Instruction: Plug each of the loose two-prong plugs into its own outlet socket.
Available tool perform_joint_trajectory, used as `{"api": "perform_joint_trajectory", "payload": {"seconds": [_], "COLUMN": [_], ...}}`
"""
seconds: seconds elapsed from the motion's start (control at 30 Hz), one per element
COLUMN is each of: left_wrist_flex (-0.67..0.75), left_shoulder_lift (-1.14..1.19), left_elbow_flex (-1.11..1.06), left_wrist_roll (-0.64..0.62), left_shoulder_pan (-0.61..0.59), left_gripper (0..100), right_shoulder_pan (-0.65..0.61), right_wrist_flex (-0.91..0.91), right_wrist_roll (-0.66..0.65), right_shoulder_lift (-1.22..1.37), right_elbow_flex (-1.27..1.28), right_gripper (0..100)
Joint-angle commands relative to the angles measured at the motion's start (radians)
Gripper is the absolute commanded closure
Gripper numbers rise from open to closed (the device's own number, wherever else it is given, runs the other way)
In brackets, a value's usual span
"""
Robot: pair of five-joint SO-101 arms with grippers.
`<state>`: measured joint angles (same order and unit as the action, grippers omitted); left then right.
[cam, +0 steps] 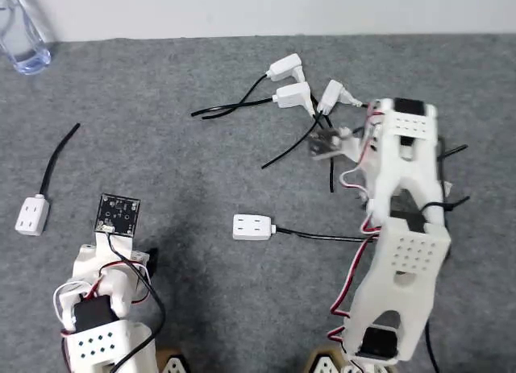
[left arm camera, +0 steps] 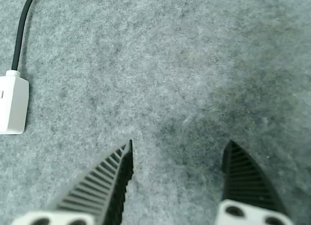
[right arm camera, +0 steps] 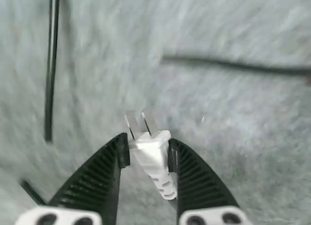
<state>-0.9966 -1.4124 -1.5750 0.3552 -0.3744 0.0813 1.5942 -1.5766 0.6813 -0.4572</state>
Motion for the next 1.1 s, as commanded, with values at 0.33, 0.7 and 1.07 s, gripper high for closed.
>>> {"api": "perform_joint_trajectory", "payload": {"seconds": [0.33, 0.7, 1.07], "left_wrist_flex": [0.011, 0.011, 0.011], "left_shoulder_lift": [-0.006, -0.006, -0.006], "left_elbow_flex": [0.005, 0.005, 0.005], "left_wrist_roll": [-0.006, -0.006, -0.006], "left_shoulder_pan": [0.009, 0.009, 0.009], "left_gripper": [72, 72, 72], "right_shoulder_pan": [-0.125, -0.094, -0.008], "right_wrist_flex": [0.068, 0.067, 0.111], "right_wrist_roll": [0.532, 0.414, 0.354], "right_shoulder_lift": [-0.099, -0.107, -0.111], "right_elbow_flex": [-0.074, -0.075, -0.080], "right_gripper": [80.7, 85.1, 85.3]}}
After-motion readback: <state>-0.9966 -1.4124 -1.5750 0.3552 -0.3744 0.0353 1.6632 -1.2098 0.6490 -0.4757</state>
